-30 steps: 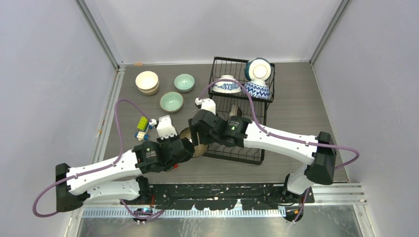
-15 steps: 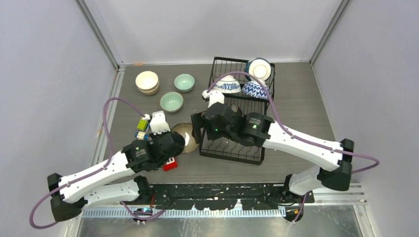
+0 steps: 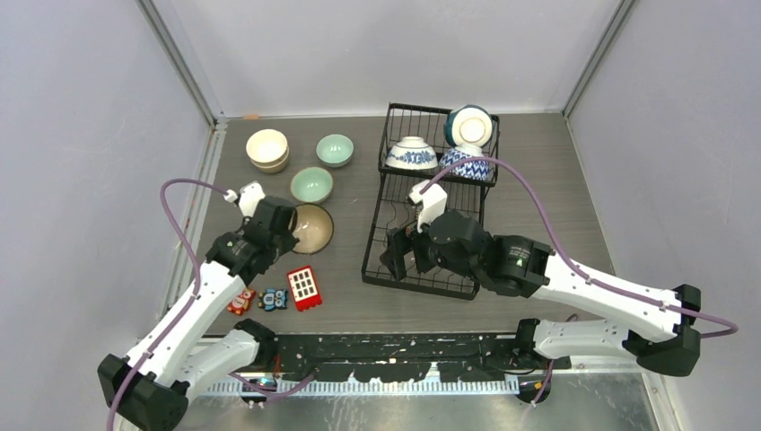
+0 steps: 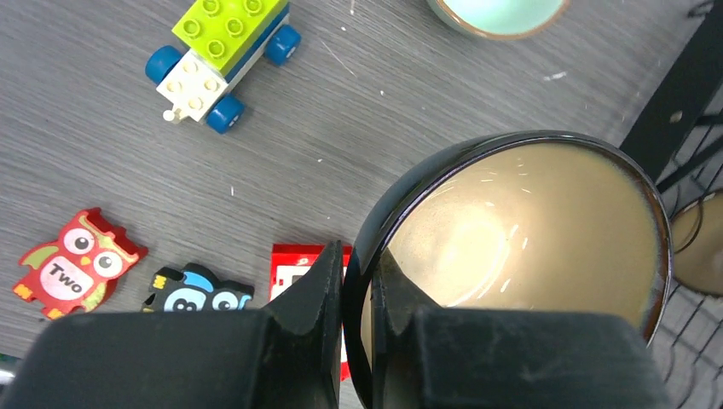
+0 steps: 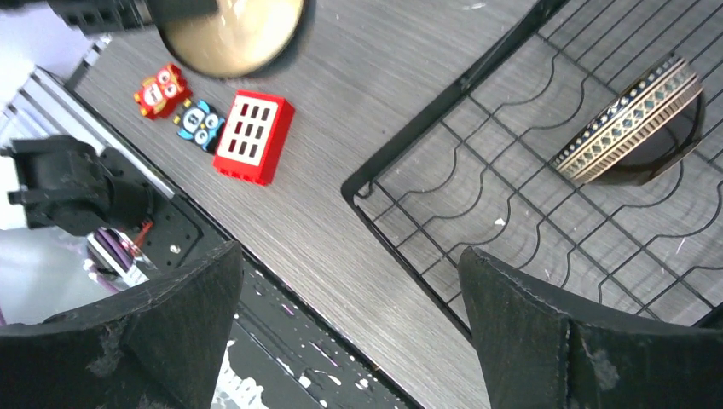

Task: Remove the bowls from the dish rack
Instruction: Place the bowl at the center of the board, then pick up the bowl from the center of the board, then place the bowl with the bowl.

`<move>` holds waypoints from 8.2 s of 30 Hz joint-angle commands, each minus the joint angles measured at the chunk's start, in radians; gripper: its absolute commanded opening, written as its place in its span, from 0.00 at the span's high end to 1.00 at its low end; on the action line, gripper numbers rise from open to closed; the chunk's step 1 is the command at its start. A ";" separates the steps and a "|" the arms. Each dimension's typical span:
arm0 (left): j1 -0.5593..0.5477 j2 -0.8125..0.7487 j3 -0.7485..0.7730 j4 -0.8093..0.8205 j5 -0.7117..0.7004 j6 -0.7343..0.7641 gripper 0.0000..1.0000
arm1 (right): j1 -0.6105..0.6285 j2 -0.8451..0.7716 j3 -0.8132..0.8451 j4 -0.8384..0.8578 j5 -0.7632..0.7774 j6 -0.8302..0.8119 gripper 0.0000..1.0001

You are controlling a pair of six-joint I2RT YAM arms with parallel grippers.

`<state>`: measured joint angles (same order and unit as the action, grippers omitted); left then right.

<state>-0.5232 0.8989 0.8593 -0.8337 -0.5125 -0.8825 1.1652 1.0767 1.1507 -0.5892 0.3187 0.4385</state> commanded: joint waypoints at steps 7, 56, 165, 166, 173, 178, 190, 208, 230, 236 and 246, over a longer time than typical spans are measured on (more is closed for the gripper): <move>0.333 0.040 0.104 0.175 0.176 -0.077 1.00 | 0.004 -0.087 -0.157 0.156 -0.076 0.003 0.00; 0.826 0.724 0.247 0.481 0.157 -0.087 1.00 | 0.005 -0.264 -0.305 0.168 -0.033 0.032 0.01; 0.315 0.686 0.297 0.430 0.227 -0.169 1.00 | 0.004 -0.349 -0.323 0.056 0.074 0.017 0.01; 0.311 0.661 0.301 0.428 0.217 -0.164 1.00 | 0.005 -0.352 -0.320 0.053 0.076 0.013 0.01; 0.292 0.601 0.431 0.407 0.220 -0.152 1.00 | 0.005 -0.363 -0.308 0.039 0.081 0.001 0.01; 0.276 0.715 0.605 0.366 0.237 -0.166 1.00 | 0.004 -0.363 -0.306 0.030 0.081 0.002 0.01; 0.267 1.036 0.932 0.305 0.281 -0.258 1.00 | 0.003 -0.375 -0.273 0.003 0.085 -0.009 0.01; 0.269 1.206 1.032 0.273 0.248 -0.290 1.00 | 0.004 -0.397 -0.276 -0.017 0.111 -0.024 0.01; 0.287 1.280 1.049 0.262 0.256 -0.306 0.89 | 0.004 -0.389 -0.277 -0.017 0.128 -0.036 0.00; 0.288 1.263 1.046 0.253 0.256 -0.289 0.68 | 0.004 -0.383 -0.276 -0.011 0.129 -0.037 0.00; 0.296 1.207 1.011 0.244 0.267 -0.267 0.59 | 0.004 -0.382 -0.272 -0.011 0.126 -0.033 0.00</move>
<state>-0.2352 2.1857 1.8671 -0.6090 -0.2489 -1.1690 1.1656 0.6945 0.8417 -0.6220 0.4252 0.4160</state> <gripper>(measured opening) 0.392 0.996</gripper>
